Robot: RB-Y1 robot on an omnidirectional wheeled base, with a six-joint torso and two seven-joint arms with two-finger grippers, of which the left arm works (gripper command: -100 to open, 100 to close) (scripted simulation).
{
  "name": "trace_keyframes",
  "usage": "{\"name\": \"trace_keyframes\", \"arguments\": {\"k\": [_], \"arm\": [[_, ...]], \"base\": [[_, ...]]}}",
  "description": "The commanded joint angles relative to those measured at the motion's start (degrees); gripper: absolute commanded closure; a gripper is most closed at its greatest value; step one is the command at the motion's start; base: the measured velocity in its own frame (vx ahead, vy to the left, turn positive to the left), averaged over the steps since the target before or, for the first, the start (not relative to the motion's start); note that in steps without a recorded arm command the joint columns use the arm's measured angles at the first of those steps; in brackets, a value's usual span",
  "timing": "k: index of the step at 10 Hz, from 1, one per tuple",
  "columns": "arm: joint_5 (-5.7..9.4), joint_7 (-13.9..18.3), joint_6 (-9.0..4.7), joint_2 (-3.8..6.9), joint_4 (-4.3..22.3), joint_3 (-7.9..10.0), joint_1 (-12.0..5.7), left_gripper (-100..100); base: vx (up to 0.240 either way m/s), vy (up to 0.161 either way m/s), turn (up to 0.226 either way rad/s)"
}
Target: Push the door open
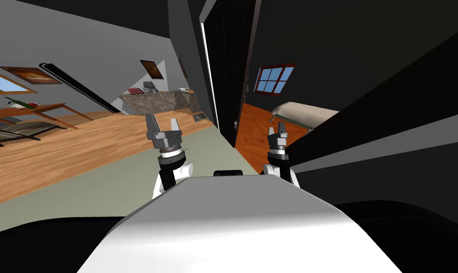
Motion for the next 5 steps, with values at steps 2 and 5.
{"name": "trace_keyframes", "arguments": {"k": [2, 5], "arm": [[-0.07, 0.0, -0.2, 0.38, 2.1, -0.68, -0.56, -100], [-0.24, -0.1, -0.7, 1.14, 7.2, -2.39, -1.97, -100]], "base": [[0.075, 0.01, -0.071], [0.144, 0.038, -0.103]]}}
